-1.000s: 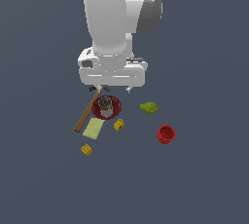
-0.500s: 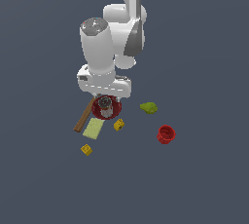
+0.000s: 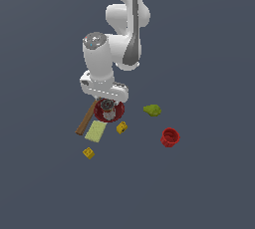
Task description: Pick up a designated object from a clutter of objects.
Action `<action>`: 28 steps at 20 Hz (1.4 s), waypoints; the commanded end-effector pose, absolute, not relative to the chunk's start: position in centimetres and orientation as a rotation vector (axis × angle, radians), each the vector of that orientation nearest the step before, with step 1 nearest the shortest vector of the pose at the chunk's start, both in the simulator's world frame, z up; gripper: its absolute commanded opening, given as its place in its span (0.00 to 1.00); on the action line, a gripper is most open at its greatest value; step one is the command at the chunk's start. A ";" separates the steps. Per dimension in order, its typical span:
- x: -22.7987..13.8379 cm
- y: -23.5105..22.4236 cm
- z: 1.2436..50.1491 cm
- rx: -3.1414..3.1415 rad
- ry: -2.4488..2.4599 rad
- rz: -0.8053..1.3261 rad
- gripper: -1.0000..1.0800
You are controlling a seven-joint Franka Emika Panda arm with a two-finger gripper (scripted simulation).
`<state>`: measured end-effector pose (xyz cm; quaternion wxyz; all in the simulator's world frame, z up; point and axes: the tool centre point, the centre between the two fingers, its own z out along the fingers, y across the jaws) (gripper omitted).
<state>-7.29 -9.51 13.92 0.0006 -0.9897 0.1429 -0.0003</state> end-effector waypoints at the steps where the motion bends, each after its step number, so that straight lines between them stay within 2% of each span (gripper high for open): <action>1: -7.7 -9.7 13.4 -3.107 0.464 -0.001 0.96; 9: -7.8 -9.7 12.9 -3.107 0.467 0.001 0.96; 25: -8.0 -9.8 8.2 -3.107 0.470 0.000 0.96; 26: -8.0 -9.8 8.2 -3.107 0.470 0.000 0.00; 28: -8.0 -9.8 8.2 -3.107 0.470 0.000 0.00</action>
